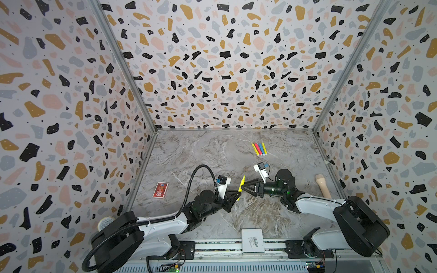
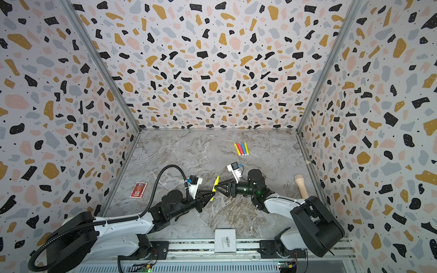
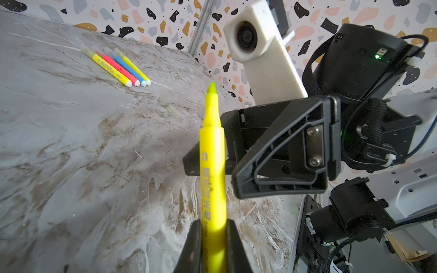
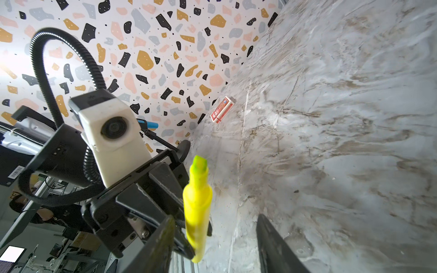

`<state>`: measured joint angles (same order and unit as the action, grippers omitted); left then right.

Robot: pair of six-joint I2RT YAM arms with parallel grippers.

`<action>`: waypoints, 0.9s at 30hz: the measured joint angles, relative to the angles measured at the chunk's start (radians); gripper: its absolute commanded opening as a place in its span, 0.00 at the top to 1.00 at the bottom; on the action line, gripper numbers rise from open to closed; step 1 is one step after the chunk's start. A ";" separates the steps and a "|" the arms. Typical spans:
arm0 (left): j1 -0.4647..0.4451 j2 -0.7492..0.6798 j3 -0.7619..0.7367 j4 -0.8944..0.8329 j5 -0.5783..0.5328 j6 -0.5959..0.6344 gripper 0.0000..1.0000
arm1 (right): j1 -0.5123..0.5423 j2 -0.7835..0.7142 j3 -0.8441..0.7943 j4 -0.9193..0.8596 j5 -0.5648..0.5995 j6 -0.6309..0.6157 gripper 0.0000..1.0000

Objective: Insert the pens into the pen caps
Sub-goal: 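Bring the open right gripper around the tip of the left gripper's highlighter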

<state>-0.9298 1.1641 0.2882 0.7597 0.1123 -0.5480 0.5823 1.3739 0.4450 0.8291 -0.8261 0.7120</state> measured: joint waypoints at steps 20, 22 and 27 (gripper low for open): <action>-0.009 -0.002 -0.011 0.002 0.010 0.004 0.67 | 0.036 0.029 0.022 0.062 0.008 0.046 0.97; -0.009 -0.001 -0.009 0.002 0.010 0.005 0.67 | 0.037 0.026 0.022 0.061 0.009 0.046 0.97; -0.009 0.018 0.020 0.002 0.010 0.005 0.69 | 0.041 0.019 0.022 0.061 0.011 0.046 0.96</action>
<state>-0.9390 1.1816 0.3080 0.7612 0.1226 -0.5426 0.6231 1.3930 0.4671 0.8906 -0.8146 0.7582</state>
